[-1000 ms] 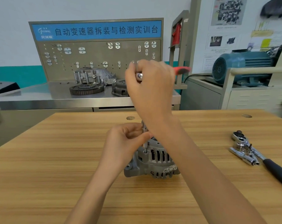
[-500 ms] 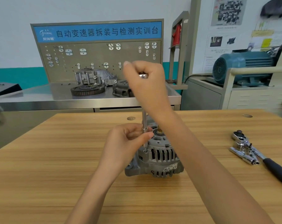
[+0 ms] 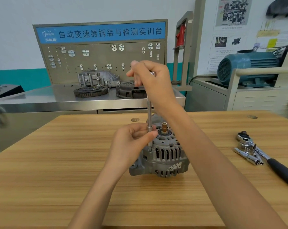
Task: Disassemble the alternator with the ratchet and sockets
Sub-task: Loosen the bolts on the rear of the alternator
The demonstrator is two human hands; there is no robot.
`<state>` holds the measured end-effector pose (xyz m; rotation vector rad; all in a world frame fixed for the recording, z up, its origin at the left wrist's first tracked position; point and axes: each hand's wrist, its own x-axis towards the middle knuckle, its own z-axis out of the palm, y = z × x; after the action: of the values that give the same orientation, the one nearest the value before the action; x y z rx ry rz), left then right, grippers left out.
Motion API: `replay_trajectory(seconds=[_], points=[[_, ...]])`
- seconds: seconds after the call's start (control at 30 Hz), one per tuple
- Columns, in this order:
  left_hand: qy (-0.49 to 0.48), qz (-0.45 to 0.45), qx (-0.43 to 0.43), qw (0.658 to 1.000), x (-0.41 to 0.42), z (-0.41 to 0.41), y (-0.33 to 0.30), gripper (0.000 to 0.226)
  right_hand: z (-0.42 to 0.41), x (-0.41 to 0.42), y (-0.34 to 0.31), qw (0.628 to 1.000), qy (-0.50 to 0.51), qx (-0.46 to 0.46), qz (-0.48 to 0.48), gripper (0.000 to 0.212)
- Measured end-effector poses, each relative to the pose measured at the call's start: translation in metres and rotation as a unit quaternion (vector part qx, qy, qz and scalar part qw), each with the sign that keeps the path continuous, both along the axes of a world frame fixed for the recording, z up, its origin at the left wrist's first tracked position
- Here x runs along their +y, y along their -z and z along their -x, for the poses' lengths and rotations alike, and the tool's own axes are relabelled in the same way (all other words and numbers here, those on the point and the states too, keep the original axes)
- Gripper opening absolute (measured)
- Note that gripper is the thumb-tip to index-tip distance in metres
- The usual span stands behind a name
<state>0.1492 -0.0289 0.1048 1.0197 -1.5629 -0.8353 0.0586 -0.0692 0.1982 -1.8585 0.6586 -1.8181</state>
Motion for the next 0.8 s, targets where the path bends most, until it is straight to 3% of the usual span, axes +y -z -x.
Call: replay_trajectory(seconds=[0.07, 0.1, 0.17, 0.2, 0.23, 0.37, 0.5, 0.57, 0.63, 0.67, 0.73, 0.77, 0.8], points=[[-0.017, -0.001, 0.013, 1.0, -0.001, 0.002, 0.0, 0.013, -0.001, -0.001, 0.002, 0.998, 0.042, 0.014, 0.042, 0.045], [-0.025, 0.002, 0.014, 1.0, -0.001, 0.002, 0.001, 0.014, -0.003, -0.001, 0.004, 0.988, 0.12, 0.051, 0.083, 0.043], [-0.044, 0.011, 0.014, 0.999, -0.002, 0.004, 0.002, 0.014, -0.008, 0.001, 0.006, 0.913, 0.358, 0.142, 0.137, 0.034], [-0.052, 0.017, 0.011, 0.998, -0.003, 0.004, 0.003, 0.012, -0.009, 0.002, 0.007, 0.878, 0.427, 0.159, 0.144, 0.031], [-0.059, 0.022, 0.007, 0.998, -0.003, 0.004, 0.003, 0.011, -0.01, 0.002, 0.006, 0.875, 0.436, 0.156, 0.141, 0.031], [-0.022, 0.009, 0.014, 1.0, -0.002, 0.004, 0.002, 0.01, 0.002, -0.003, 0.002, 0.977, 0.179, 0.074, 0.089, 0.05], [0.021, 0.017, -0.001, 1.0, 0.002, 0.003, 0.002, 0.015, 0.008, -0.003, 0.001, 0.999, 0.007, 0.029, 0.026, 0.041], [0.02, 0.016, 0.007, 1.0, 0.002, 0.003, 0.002, 0.014, 0.005, -0.001, 0.0, 1.0, -0.017, 0.003, 0.012, 0.041], [0.0, 0.008, 0.021, 1.0, 0.001, 0.003, 0.002, 0.013, -0.001, -0.001, 0.002, 0.996, 0.063, 0.021, 0.061, 0.045], [-0.012, 0.01, 0.022, 1.0, 0.001, 0.003, 0.003, 0.014, -0.004, 0.0, 0.003, 0.98, 0.161, 0.065, 0.095, 0.045], [-0.034, 0.022, 0.011, 0.999, -0.001, 0.004, 0.004, 0.015, -0.01, 0.003, 0.006, 0.883, 0.417, 0.167, 0.134, 0.035], [-0.042, 0.026, 0.003, 0.999, -0.002, 0.004, 0.004, 0.015, -0.011, 0.006, 0.006, 0.848, 0.478, 0.186, 0.136, 0.032], [-0.047, 0.029, -0.002, 0.998, -0.002, 0.003, 0.004, 0.013, -0.011, 0.006, 0.006, 0.847, 0.481, 0.186, 0.131, 0.032]])
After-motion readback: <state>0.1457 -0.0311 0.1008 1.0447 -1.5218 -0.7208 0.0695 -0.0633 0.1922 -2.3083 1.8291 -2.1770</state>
